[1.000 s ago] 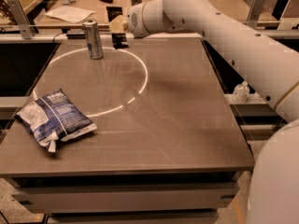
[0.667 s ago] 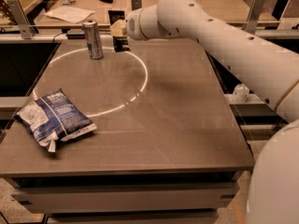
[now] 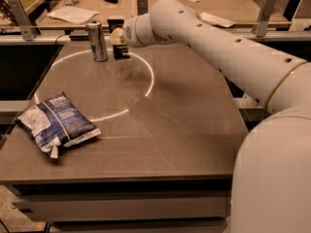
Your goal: Move rxbar chocolate near redbull can
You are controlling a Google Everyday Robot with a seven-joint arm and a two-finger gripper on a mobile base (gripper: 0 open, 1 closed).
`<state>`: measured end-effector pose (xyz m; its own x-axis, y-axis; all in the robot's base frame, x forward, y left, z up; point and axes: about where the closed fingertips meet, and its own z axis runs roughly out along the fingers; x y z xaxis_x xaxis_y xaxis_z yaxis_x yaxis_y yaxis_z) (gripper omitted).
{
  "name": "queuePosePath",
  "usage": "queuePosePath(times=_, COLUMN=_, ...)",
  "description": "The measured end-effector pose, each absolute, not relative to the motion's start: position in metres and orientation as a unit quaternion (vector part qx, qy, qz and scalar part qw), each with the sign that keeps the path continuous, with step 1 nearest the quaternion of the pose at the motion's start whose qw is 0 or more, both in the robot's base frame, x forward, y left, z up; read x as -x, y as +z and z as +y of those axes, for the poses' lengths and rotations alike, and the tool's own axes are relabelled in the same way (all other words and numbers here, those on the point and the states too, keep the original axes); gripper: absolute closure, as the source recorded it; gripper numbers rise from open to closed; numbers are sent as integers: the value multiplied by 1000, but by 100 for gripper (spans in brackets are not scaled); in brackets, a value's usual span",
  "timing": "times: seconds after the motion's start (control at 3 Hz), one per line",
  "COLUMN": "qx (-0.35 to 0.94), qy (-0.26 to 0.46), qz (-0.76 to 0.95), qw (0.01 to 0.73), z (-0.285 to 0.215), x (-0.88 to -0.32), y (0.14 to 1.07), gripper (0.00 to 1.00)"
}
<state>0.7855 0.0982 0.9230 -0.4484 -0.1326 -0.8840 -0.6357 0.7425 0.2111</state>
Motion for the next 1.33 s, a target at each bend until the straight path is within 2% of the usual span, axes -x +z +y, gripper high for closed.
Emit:
queuePosePath(times=0.67, qx=265, qy=273, qz=822, qw=423, z=126, x=-788, y=894, gripper=100)
queuePosePath(times=1.0, qx=263, qy=277, qz=832, qw=402, z=128, x=-787, y=880, gripper=82)
queuePosePath(times=1.33, qx=256, qy=279, qz=840, qw=388, z=125, x=-787, y=872, gripper=58)
